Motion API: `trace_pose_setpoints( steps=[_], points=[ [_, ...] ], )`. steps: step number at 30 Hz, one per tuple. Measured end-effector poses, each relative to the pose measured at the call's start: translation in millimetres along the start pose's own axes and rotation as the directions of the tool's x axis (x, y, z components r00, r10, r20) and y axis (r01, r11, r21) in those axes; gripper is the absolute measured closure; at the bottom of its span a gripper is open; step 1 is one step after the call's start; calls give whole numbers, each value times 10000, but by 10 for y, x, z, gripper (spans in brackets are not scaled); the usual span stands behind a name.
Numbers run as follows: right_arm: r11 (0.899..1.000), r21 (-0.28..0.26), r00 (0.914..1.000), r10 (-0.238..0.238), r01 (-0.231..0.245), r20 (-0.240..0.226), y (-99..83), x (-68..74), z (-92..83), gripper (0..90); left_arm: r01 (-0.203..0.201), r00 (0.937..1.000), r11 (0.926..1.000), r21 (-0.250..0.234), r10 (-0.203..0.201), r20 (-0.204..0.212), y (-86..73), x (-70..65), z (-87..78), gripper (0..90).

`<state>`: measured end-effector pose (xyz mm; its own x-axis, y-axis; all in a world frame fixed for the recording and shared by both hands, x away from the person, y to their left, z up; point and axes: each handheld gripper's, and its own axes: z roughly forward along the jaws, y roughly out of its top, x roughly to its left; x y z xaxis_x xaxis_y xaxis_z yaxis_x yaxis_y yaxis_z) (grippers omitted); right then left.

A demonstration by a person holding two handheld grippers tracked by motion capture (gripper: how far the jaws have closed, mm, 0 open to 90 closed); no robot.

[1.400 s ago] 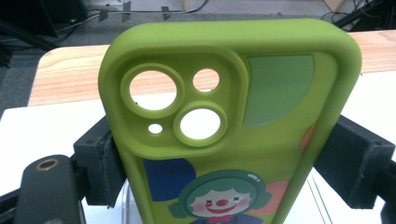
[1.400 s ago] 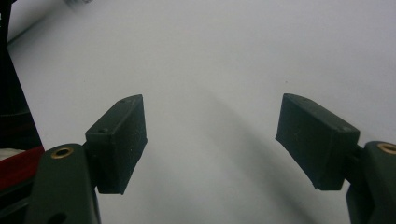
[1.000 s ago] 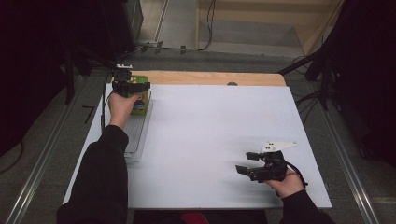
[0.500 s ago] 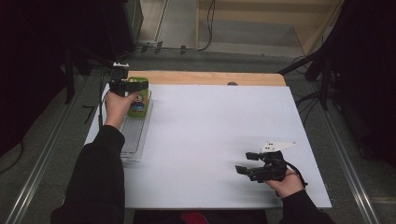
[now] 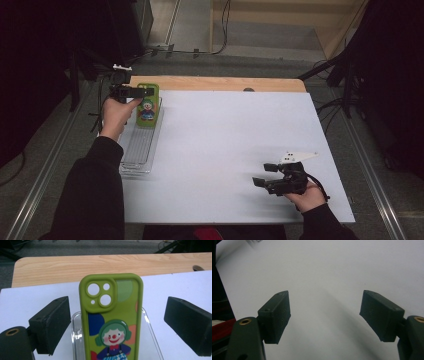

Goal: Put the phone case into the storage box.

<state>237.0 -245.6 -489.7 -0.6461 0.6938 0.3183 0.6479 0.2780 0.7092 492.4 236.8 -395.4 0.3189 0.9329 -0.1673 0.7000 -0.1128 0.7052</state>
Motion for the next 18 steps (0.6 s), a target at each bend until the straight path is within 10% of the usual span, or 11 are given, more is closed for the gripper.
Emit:
trace_pose_setpoints(
  steps=[18],
  points=[
    [10000,24,10000,0,0,-6,3,-1,7,226,-419,9912,9973,599,340,1278,-3,-134,-265,84]
  ],
)
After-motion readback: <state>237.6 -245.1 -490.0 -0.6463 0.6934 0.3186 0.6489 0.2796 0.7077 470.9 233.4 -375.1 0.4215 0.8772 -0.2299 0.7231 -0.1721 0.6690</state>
